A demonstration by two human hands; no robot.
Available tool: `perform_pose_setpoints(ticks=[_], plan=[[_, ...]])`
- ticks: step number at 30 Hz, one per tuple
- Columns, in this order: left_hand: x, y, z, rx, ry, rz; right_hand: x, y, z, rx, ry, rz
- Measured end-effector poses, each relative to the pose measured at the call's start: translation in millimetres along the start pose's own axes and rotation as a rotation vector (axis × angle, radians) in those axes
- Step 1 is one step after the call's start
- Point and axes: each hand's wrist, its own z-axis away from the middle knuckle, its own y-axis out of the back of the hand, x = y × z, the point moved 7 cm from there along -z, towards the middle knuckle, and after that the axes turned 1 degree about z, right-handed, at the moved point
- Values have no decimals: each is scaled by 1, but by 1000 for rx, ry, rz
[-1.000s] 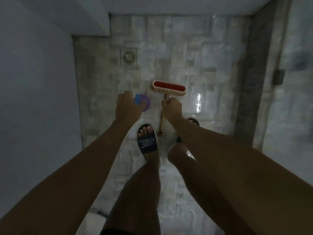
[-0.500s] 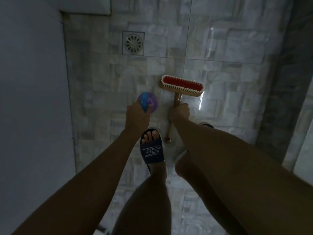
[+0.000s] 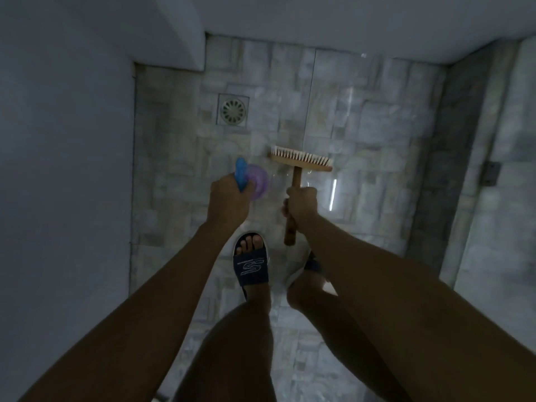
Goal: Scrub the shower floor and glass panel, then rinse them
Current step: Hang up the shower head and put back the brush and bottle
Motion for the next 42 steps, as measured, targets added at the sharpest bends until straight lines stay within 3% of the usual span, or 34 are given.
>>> perform_pose_setpoints(ticks=[2,5,10,15,20,23,28,31,42], plan=[[29,26,22,22,1,26,-30,28,37,101,117,191],[76,75,69,69,2,80,-74,59,106,107,170,495],[162,178,177,193,-3,141,-163,101,257,26,325,596],[217,283,308,371,10,189,-237,108,424,-213,520,669],[224,362,447,554,67,249,-274,97,578,-525,441,472],[211,400,539,681,144,274,-271,80,678,-764,563,670],[176,441,691,905,294,343,-226,45,831,-1101,883,1039],[140,453,801,1072,418,370,-163,17,929,-1280,1079,1210],[32,421,1070,1468,802,527,54,-43,1148,-1603,1557,1305]])
